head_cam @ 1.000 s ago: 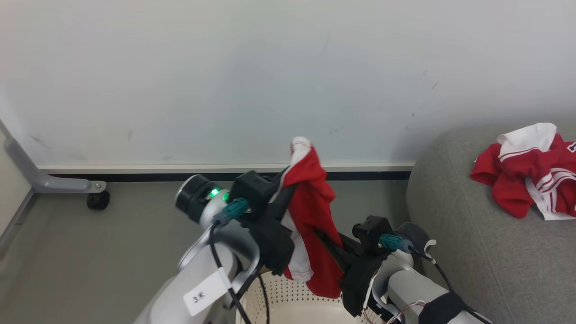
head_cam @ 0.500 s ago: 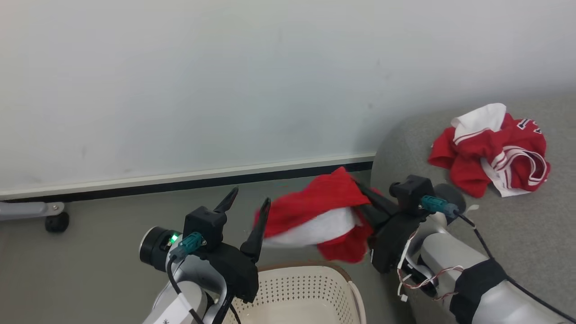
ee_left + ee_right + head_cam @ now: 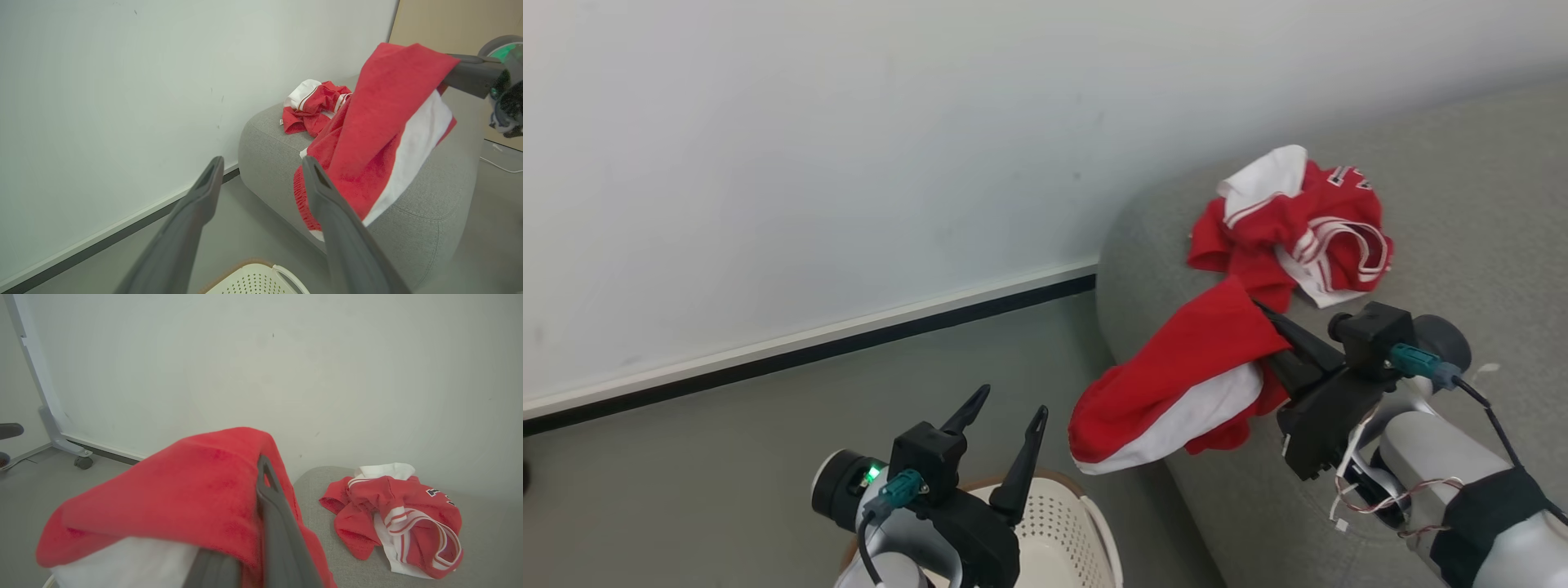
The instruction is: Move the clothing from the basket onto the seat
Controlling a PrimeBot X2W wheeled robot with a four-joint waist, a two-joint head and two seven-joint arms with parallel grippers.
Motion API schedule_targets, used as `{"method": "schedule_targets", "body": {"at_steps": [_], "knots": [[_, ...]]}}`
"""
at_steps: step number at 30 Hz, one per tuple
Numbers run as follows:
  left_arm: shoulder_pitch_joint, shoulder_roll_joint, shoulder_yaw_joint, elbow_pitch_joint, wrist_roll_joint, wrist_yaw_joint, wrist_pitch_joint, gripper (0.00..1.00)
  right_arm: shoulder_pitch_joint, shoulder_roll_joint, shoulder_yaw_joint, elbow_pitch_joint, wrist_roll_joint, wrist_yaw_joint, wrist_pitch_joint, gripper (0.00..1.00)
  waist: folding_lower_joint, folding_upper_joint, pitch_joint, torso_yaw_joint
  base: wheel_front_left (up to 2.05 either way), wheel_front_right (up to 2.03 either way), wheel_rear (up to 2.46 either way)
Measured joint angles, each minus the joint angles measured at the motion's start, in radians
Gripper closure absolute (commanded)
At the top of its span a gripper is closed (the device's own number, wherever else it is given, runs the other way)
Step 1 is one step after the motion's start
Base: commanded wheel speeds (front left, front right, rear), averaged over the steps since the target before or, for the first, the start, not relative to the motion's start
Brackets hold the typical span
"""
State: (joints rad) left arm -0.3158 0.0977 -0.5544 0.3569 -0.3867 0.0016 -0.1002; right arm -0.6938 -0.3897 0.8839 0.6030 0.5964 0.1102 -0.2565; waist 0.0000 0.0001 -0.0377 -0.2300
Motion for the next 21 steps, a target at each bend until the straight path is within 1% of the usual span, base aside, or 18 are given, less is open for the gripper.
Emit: {"method": "schedule_targets", "body": {"at_steps": [4, 8, 12, 16, 19, 21], "knots": [[0.012, -0.009, -0.013, -0.004, 0.001, -0.002, -0.015, 0.0, 0.019, -0.038, -0.015, -0.052, -0.01, -0.018, 0.0, 1.0, 0.0, 0.0, 0.009, -0.051, 0.0, 0.0, 0.0], [0.019, -0.009, -0.018, -0.011, 0.002, -0.002, -0.026, 0.0, 0.029, -0.058, -0.025, -0.101, -0.018, -0.03, 0.0, 1.0, 0.0, 0.0, 0.023, -0.102, 0.0, 0.0, 0.0], [0.022, -0.007, -0.016, -0.03, 0.011, 0.006, -0.036, 0.0, 0.027, -0.061, -0.031, -0.142, -0.026, -0.031, 0.0, 1.0, 0.0, 0.0, 0.043, -0.152, 0.0, 0.0, 0.0], [0.024, -0.003, -0.019, -0.054, 0.025, 0.013, -0.042, 0.0, 0.016, -0.073, -0.054, -0.151, -0.026, -0.03, 0.0, 1.0, 0.0, 0.0, 0.076, -0.195, 0.0, 0.0, 0.0], [0.011, -0.003, -0.035, -0.068, 0.038, 0.011, -0.041, 0.0, -0.033, -0.1, -0.092, -0.141, -0.024, -0.03, 0.0, 1.0, 0.0, 0.0, 0.111, -0.215, 0.0, 0.0, 0.0], [0.004, -0.002, -0.037, -0.074, 0.042, 0.011, -0.036, 0.0, -0.06, -0.106, -0.109, -0.136, -0.022, -0.03, 0.0, 1.0, 0.0, 0.0, 0.124, -0.22, 0.0, 0.0, 0.0]]}}
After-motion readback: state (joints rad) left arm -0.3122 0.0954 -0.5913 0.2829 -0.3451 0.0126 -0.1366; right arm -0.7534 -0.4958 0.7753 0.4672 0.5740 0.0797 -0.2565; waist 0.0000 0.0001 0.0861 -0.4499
